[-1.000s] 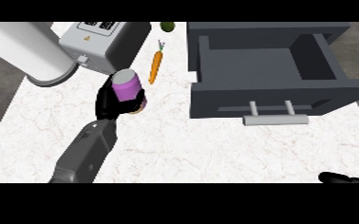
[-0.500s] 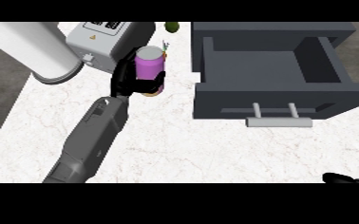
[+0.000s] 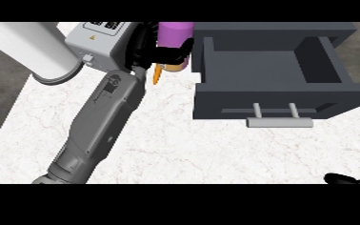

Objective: Pick up the can, place it into the drawer and close the drawer

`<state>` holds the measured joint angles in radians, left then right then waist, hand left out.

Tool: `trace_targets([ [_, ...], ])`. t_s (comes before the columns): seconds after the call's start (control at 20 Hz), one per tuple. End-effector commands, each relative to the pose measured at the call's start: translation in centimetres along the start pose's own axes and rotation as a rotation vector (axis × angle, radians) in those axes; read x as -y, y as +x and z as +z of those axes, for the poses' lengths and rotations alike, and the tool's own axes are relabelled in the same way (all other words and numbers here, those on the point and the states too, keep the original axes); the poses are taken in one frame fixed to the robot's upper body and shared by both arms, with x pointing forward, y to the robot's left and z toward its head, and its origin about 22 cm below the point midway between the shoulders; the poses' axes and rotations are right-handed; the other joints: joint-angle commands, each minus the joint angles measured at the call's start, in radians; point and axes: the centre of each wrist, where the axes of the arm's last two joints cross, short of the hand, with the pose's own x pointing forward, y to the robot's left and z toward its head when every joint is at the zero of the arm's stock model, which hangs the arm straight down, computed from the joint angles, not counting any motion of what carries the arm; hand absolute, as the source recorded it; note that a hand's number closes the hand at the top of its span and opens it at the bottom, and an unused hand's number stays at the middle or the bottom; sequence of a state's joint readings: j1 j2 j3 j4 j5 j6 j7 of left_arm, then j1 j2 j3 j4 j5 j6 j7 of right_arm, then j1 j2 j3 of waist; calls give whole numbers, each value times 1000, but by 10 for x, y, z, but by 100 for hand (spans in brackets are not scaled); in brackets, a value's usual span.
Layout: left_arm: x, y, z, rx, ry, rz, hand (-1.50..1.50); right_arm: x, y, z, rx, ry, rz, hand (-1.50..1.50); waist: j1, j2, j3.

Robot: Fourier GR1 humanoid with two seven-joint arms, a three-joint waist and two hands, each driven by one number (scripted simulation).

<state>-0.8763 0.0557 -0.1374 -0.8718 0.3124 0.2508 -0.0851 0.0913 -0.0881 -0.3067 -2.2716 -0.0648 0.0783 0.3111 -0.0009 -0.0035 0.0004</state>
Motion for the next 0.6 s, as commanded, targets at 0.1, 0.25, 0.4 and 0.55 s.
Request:
trace_targets([
  [0.1, 28, 69, -15, 27, -22, -17, 150, 7, -19, -11, 14, 7, 19, -150, 0, 2, 1],
  [0.25, 64, 76, -15, 34, -30, -46, 150, 5, 4, 3, -23, -14, 9, -150, -8, 1, 0],
  [0.4, 72, 104, -28, 18, -42, -59, 150, 3, 12, 2, -12, -1, -12, -150, -12, 2, 0],
  [0.55, 79, 107, -46, 3, -31, -77, 150, 1, 5, 5, 4, 2, -23, -150, -29, 9, 0],
])
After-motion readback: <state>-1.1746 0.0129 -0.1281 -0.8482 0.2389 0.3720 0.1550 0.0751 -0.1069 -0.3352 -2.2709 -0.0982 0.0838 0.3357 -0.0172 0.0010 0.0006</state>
